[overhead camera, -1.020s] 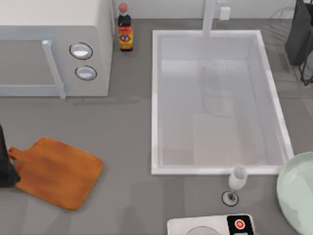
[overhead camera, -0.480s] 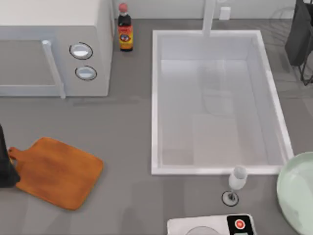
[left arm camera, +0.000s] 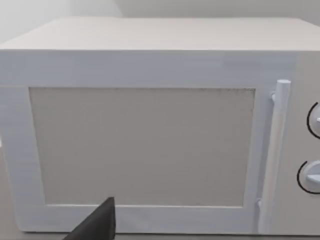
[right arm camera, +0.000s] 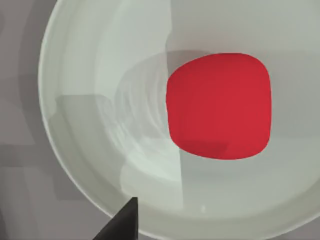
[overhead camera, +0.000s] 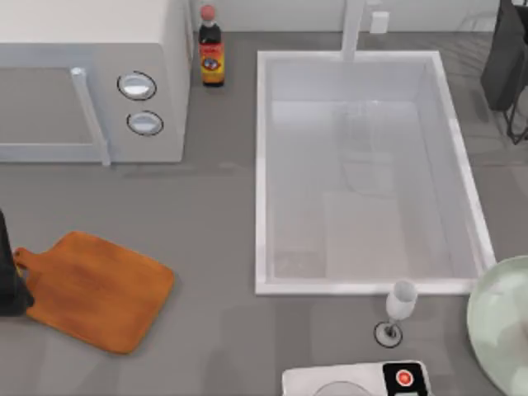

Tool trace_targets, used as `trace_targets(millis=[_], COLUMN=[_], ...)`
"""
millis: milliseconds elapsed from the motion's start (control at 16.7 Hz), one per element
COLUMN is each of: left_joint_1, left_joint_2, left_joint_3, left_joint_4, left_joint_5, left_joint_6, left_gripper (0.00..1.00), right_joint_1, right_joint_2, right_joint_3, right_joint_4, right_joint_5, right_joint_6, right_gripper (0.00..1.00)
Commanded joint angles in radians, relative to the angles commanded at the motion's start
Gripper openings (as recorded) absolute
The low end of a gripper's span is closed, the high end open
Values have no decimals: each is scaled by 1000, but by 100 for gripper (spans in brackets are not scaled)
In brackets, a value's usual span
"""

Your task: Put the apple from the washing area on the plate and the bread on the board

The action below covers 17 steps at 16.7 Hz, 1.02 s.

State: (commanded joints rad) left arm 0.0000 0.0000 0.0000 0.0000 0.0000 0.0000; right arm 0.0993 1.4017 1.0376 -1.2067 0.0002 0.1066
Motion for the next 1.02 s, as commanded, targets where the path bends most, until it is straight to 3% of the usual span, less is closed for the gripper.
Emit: trace_targets(millis=[600, 1020], left_joint_1=[0, 0], left_joint_2=[0, 0], left_joint_3=[0, 0], left_joint_4=[0, 0], left_joint_5=[0, 0], left_joint_6=[0, 0], left_gripper=[100, 100], right_joint_1=[-1, -27], right_joint_2=[-31, -420], right_joint_3=[-21, -294], right_joint_4=[24, 347], right_joint_5=[0, 0], right_joint_6=[-2, -30], right_gripper=[100, 100])
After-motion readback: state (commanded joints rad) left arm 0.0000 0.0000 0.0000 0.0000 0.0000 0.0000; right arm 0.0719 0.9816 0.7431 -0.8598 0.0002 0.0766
